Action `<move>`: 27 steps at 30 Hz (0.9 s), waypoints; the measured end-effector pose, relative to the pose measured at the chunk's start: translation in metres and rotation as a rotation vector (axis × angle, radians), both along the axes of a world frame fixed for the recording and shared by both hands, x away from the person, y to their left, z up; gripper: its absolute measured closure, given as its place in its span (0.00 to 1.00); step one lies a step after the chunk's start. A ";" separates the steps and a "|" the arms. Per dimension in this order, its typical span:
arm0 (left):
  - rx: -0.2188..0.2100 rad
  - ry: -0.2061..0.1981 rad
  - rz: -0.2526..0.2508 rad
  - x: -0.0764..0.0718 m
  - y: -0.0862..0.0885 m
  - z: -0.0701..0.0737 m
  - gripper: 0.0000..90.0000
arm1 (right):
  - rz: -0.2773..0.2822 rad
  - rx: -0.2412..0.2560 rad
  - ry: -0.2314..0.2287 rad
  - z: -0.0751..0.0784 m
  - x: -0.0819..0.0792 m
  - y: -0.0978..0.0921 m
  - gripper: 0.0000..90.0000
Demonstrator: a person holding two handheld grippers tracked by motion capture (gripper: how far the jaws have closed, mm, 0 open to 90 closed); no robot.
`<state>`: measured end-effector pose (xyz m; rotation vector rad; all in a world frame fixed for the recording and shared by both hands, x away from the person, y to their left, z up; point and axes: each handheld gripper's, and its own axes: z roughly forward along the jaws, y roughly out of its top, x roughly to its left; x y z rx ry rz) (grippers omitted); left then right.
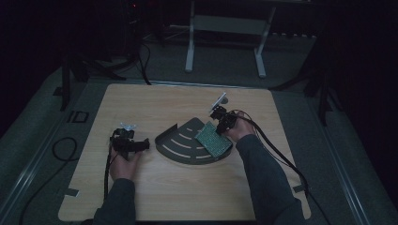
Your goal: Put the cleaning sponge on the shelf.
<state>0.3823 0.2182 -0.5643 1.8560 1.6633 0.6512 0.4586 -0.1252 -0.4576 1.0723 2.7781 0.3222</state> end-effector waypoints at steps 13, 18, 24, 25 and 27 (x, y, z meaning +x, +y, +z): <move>0.000 0.000 0.000 0.000 0.000 0.000 0.03 | 0.005 -0.045 -0.018 -0.009 0.002 0.003 0.99; 0.000 0.000 0.000 0.000 0.000 0.000 0.03 | 0.006 -0.056 -0.017 -0.011 0.003 0.003 0.99; 0.000 0.000 0.000 0.000 0.000 0.000 0.03 | -0.002 -0.047 -0.009 -0.014 0.006 0.002 0.99; 0.000 0.000 0.001 0.000 0.000 0.000 0.03 | -0.007 -0.049 -0.006 -0.015 0.006 0.001 0.99; 0.000 0.000 0.000 0.000 0.000 0.000 0.03 | -0.011 -0.047 -0.004 -0.016 0.006 0.001 0.99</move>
